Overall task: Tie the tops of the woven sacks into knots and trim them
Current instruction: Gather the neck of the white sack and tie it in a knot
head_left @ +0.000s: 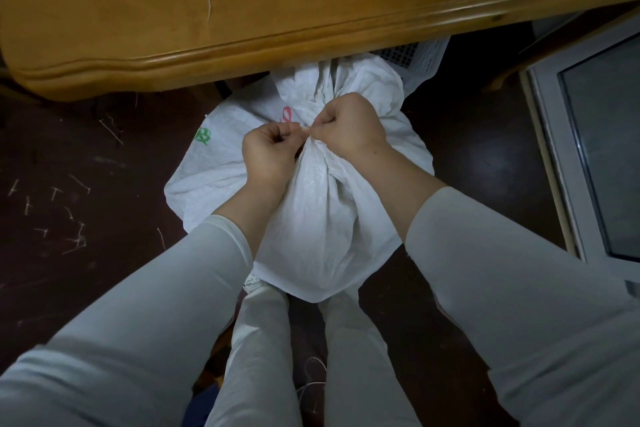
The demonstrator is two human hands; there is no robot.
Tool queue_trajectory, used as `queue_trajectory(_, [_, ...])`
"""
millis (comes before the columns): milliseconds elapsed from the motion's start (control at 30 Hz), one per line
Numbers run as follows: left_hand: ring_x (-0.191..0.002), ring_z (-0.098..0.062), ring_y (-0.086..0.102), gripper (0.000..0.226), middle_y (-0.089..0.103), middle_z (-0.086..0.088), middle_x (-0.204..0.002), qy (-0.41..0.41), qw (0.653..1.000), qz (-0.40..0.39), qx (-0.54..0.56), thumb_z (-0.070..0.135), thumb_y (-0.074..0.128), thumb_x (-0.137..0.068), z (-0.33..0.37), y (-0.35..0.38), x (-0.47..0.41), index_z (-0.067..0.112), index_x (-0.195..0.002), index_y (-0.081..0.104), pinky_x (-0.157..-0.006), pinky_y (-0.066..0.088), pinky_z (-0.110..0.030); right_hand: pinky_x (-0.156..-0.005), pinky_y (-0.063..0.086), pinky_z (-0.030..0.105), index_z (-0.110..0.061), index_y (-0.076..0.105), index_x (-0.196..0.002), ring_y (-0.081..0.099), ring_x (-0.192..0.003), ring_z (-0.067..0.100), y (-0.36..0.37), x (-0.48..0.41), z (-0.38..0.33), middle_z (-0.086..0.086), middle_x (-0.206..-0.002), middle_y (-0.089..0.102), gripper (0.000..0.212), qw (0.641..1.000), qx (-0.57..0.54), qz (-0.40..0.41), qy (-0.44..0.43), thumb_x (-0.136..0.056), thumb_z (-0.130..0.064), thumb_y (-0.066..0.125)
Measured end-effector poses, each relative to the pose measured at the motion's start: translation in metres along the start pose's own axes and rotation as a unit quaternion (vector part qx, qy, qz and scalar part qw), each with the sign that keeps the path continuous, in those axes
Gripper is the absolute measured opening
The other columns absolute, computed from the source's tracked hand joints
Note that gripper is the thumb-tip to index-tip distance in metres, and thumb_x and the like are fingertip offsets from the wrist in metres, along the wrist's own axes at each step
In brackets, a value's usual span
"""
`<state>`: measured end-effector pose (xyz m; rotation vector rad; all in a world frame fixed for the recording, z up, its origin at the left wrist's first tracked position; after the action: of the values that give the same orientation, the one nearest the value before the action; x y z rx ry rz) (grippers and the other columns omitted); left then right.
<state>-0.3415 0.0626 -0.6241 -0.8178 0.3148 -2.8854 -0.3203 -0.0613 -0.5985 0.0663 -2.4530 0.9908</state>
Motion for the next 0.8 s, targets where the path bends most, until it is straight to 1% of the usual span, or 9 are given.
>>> queue_trajectory(100, [-0.077, -0.018, 0.067, 0.010, 0.069, -0.004, -0.077, 0.002, 1.000, 0.007, 0.001, 0.010, 0.069, -0.083, -0.0005, 0.0004, 0.0012, 0.000, -0.085, 0.071, -0.080, 0.057, -0.029, -0.080, 0.055, 0.038, -0.007, 0.072, -0.080, 0.066, -0.085, 0.020, 0.0013, 0.0005, -0.0002, 0.008, -0.083, 0.071, 0.020, 1.000, 0.006, 0.005, 0.006, -0.081, -0.027, 0.070])
queue_trajectory(167, [-0.080, -0.020, 0.068, 0.009, 0.070, -0.005, -0.078, 0.003, 1.000, 0.012, -0.003, 0.009, 0.069, -0.083, -0.0009, 0.0004, 0.0016, 0.001, -0.085, 0.071, -0.083, 0.057, -0.032, -0.079, 0.055, 0.038, -0.007, 0.071, -0.079, 0.066, -0.083, 0.020, 0.0018, 0.0020, 0.0003, 0.007, -0.080, 0.070, 0.020, 1.000, 0.004, 0.009, 0.011, -0.081, -0.026, 0.070])
queue_trajectory(233, [-0.081, -0.022, 0.068, 0.008, 0.071, -0.009, -0.080, 0.003, 1.000, 0.013, -0.004, 0.009, 0.069, -0.083, -0.0020, 0.0007, 0.0025, 0.001, -0.084, 0.071, -0.084, 0.057, -0.035, -0.079, 0.055, 0.039, -0.005, 0.071, -0.080, 0.066, -0.082, 0.021, 0.0021, 0.0039, 0.0003, 0.010, -0.081, 0.071, 0.019, 1.000, 0.003, 0.013, 0.013, -0.081, -0.024, 0.069])
queue_trajectory(333, [-0.078, -0.020, 0.067, 0.007, 0.070, -0.008, -0.078, -0.001, 1.000, 0.016, 0.002, 0.010, 0.070, -0.082, -0.0041, 0.0001, 0.0042, 0.005, -0.077, 0.070, -0.083, 0.058, -0.036, -0.078, 0.055, 0.038, -0.005, 0.071, -0.080, 0.066, -0.081, 0.021, 0.0016, 0.0075, -0.0004, 0.010, -0.081, 0.072, 0.017, 1.000, -0.004, 0.017, 0.013, -0.080, -0.022, 0.069])
queue_trajectory(433, [-0.077, -0.020, 0.067, 0.008, 0.071, -0.009, -0.079, -0.008, 1.000, 0.018, 0.014, 0.010, 0.070, -0.082, -0.0054, 0.0000, 0.0046, 0.007, -0.075, 0.070, -0.084, 0.057, -0.037, -0.080, 0.055, 0.038, -0.008, 0.070, -0.079, 0.066, -0.082, 0.020, 0.0009, 0.0090, -0.0001, 0.009, -0.083, 0.071, 0.013, 1.000, -0.006, 0.018, 0.013, -0.080, -0.021, 0.068])
queue_trajectory(567, [-0.074, -0.017, 0.065, 0.012, 0.069, -0.004, -0.073, -0.002, 1.000, 0.021, 0.010, 0.010, 0.069, -0.083, -0.0046, 0.0000, 0.0048, 0.011, -0.071, 0.068, -0.083, 0.058, -0.036, -0.078, 0.054, 0.034, -0.011, 0.068, -0.078, 0.062, -0.079, 0.016, 0.0012, 0.0083, 0.0002, 0.002, -0.074, 0.064, 0.009, 1.000, -0.003, 0.016, 0.009, -0.079, -0.020, 0.068])
queue_trajectory(667, [-0.076, -0.018, 0.066, 0.010, 0.069, -0.003, -0.074, -0.001, 1.000, 0.023, 0.009, 0.010, 0.069, -0.082, -0.0046, 0.0003, 0.0058, 0.010, -0.073, 0.069, -0.084, 0.057, -0.036, -0.077, 0.054, 0.033, -0.012, 0.068, -0.079, 0.061, -0.079, 0.015, 0.0019, 0.0073, 0.0006, -0.001, -0.073, 0.061, 0.008, 1.000, 0.000, 0.018, 0.003, -0.079, -0.020, 0.069])
queue_trajectory(800, [-0.080, -0.019, 0.067, 0.006, 0.069, -0.002, -0.075, 0.014, 0.999, 0.026, -0.013, 0.010, 0.069, -0.082, -0.0036, 0.0002, 0.0061, 0.006, -0.078, 0.071, -0.086, 0.057, -0.036, -0.077, 0.053, 0.032, -0.012, 0.068, -0.080, 0.060, -0.080, 0.013, 0.0036, 0.0072, 0.0014, -0.001, -0.079, 0.065, 0.007, 1.000, 0.005, 0.027, -0.012, -0.080, -0.020, 0.068])
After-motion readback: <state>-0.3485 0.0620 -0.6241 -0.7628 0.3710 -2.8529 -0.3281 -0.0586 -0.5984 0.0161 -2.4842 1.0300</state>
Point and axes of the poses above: each hand's wrist, its own x-axis away from the middle knuckle, its own y-axis out of the palm, z = x × y, the point moved 3 cm from there along -x, towards the middle knuckle
